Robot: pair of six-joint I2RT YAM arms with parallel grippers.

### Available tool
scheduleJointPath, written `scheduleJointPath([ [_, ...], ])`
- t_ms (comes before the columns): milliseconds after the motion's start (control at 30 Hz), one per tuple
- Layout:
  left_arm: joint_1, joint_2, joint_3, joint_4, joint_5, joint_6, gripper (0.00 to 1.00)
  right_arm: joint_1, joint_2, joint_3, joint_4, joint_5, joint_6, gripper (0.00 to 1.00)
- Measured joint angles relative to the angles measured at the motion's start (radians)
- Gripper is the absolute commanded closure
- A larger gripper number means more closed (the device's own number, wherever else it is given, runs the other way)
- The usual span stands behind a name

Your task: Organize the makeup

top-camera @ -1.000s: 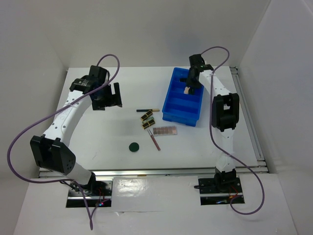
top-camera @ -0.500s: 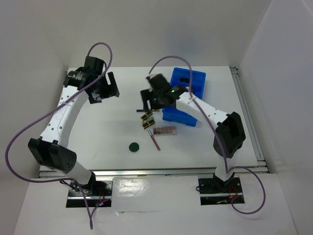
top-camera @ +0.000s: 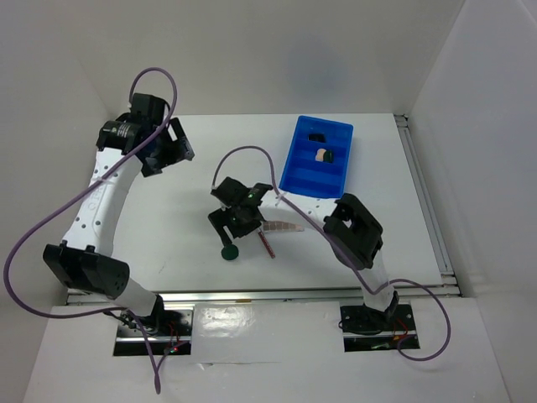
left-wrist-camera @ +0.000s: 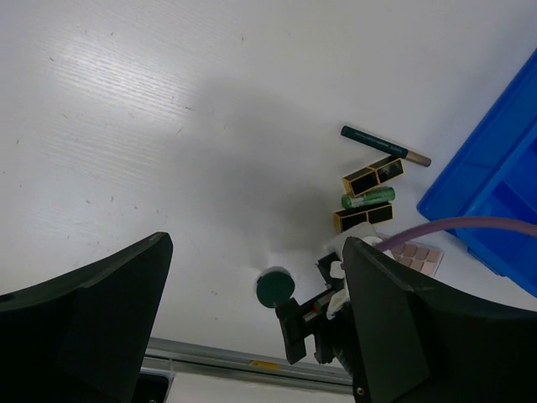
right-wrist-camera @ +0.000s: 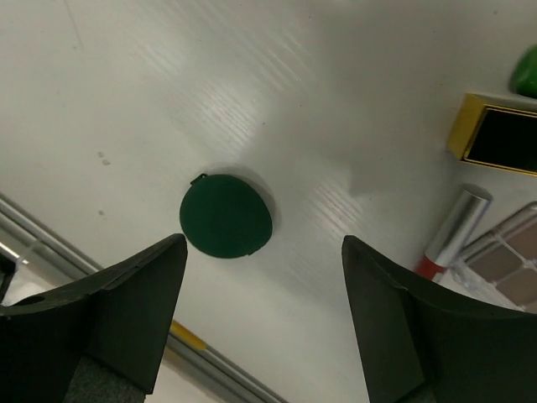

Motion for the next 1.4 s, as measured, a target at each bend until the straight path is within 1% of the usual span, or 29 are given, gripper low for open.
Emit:
scheduleJointPath([
  [33,0.004,-0.003,-0.006,-0.001,0.0,0.0,0.03,0.004,0.015,0.001,0.0,0.0,0.0,0.19],
  [100,0.008,-0.007,-0.009,-0.001,0.001,-0.001,0.03,0.014,0.039,0.002,0.003,0.0,0.001,0.23],
  [133,0.01,-0.008,-0.01,0.001,0.001,0.0,0.03,0.022,0.05,0.002,0.003,0.0,0.005,0.23],
  [167,0.014,-0.011,-0.011,0.003,0.001,0.0,0.03,0.029,0.059,0.002,0.003,0.0,0.008,0.28],
  [300,0.02,-0.017,-0.012,0.008,0.005,0.0,0.03,0.059,0.086,0.002,0.006,0.001,0.016,0.37],
  [367,0.02,-0.024,-0.022,0.015,0.008,0.0,0.03,0.073,0.093,0.007,0.011,0.008,0.017,0.45],
  [400,0.02,-0.027,-0.029,0.016,0.01,0.0,0.03,0.081,0.098,0.013,0.01,0.012,0.02,0.56],
  [533,0.021,-0.029,-0.043,0.026,0.019,0.0,0.03,0.098,0.11,0.021,0.011,0.037,0.029,0.88],
  [567,0.022,-0.029,-0.045,0.027,0.021,0.001,0.03,0.098,0.11,0.022,0.012,0.041,0.035,0.99],
  [767,0.027,-0.03,-0.06,0.044,0.035,0.003,0.03,0.092,0.106,0.043,-0.017,0.111,0.052,1.0],
  [900,0.028,-0.03,-0.06,0.062,0.046,0.006,0.03,0.027,0.058,0.043,-0.054,0.146,0.056,1.0],
  [1000,0.027,-0.029,-0.065,0.073,0.064,0.01,0.03,-0.086,-0.026,0.043,-0.066,0.156,0.064,1.0],
  [1100,0.028,-0.023,-0.075,0.088,0.094,0.027,0.03,-0.249,-0.133,0.061,-0.064,0.167,0.079,1.0],
  [1200,0.028,-0.021,-0.105,0.103,0.126,0.037,0.03,-0.407,-0.192,0.105,-0.055,0.176,0.091,1.0],
  [1300,0.023,0.004,-0.109,0.109,0.152,0.058,0.03,-0.542,-0.197,0.149,-0.039,0.18,0.1,1.0],
  [1400,0.003,0.037,-0.111,0.115,0.166,0.069,0.03,-0.656,-0.157,0.191,-0.032,0.172,0.102,1.0],
])
